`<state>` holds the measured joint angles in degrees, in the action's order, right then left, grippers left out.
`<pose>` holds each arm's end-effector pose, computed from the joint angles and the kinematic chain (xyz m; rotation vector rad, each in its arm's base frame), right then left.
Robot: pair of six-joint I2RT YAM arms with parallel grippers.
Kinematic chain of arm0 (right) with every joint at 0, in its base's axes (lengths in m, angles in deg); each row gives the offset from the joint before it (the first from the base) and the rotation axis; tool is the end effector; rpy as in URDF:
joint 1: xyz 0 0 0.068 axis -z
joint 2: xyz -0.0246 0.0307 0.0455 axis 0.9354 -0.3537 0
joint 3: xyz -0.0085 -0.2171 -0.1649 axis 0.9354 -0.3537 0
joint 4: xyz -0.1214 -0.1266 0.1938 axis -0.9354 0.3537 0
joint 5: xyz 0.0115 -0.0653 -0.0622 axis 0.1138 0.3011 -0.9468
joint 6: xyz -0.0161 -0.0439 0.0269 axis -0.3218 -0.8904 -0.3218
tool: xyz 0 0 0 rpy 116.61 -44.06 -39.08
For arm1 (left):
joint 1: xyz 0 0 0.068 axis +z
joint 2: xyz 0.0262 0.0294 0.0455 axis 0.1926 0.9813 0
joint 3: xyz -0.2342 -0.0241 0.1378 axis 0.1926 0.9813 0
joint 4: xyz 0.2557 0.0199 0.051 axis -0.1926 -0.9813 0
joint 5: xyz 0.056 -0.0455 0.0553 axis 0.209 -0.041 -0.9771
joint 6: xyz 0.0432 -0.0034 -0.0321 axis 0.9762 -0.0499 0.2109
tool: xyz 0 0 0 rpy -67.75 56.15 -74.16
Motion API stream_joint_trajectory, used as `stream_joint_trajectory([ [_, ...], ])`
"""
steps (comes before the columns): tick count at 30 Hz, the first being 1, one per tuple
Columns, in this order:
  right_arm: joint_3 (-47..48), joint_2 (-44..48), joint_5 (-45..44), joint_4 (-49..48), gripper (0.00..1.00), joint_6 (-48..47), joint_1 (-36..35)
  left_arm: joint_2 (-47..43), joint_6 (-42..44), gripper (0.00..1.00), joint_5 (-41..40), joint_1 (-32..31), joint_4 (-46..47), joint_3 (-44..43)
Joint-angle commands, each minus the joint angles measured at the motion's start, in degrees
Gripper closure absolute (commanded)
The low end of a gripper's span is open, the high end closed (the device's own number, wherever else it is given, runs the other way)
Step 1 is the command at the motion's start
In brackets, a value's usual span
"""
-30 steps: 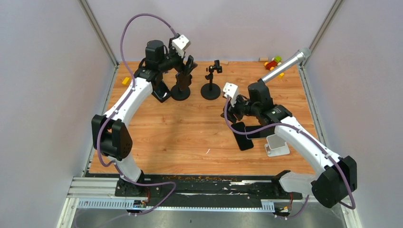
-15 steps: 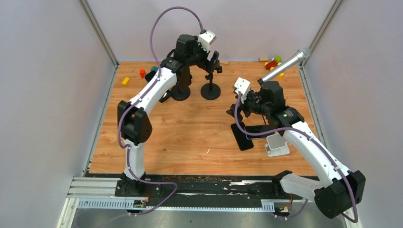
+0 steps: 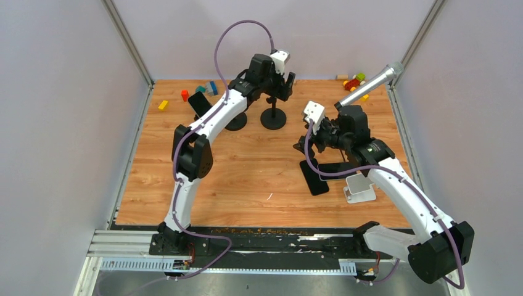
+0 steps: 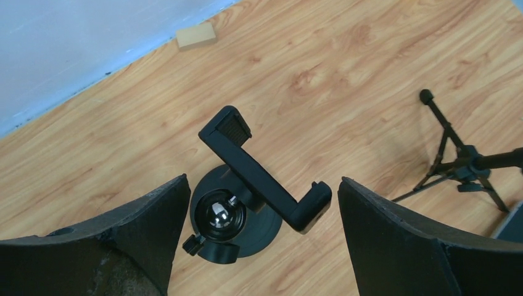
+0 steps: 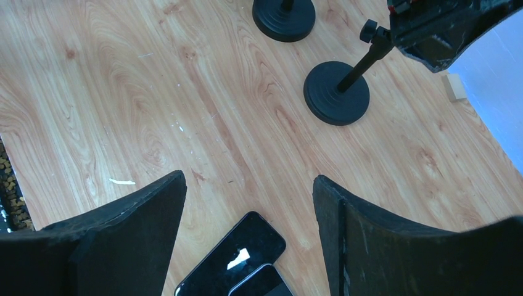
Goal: Place the phone on the phone stand
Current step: Move the phone stand with the phone to the center of the board, then move the phone stand to the center of the board.
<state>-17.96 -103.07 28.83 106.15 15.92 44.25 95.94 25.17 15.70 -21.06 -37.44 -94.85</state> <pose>0.2176 0.1201 0.3398 -1.1547 1.6785 0.4815 0.4431 -0.2842 0.3211 0.5705 1.9871 -0.5406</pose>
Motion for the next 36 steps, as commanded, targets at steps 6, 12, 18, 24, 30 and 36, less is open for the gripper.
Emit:
stream_joint_trajectory([
  [6,-0.2,-0.4,3.2,-1.0,0.24,0.4,0.2,3.6,1.8,0.13,-6.4,-1.5,-0.5,-3.6],
  [12,-0.4,-0.5,3.4,-1.0,0.24,0.2,0.2,2.5,2.8,0.31,-2.4,-1.6,-0.7,-2.8],
  [18,-0.4,-0.4,3.4,-1.0,0.24,0.1,0.2,-1.6,4.8,0.44,2.5,-1.5,-0.7,-0.4],
  [24,-0.2,0.7,2.6,-1.0,0.24,0.0,0.2,-5.6,5.5,0.55,10.1,-1.6,-4.7,1.6],
  [30,0.0,3.1,1.5,-1.1,0.25,0.3,1.0,-16.3,11.6,0.6,15.6,-1.9,-6.4,12.5],
  [36,0.2,5.4,0.7,-1.3,0.25,0.4,1.9,-29.9,19.3,0.59,22.8,-2.0,-6.9,28.4],
])
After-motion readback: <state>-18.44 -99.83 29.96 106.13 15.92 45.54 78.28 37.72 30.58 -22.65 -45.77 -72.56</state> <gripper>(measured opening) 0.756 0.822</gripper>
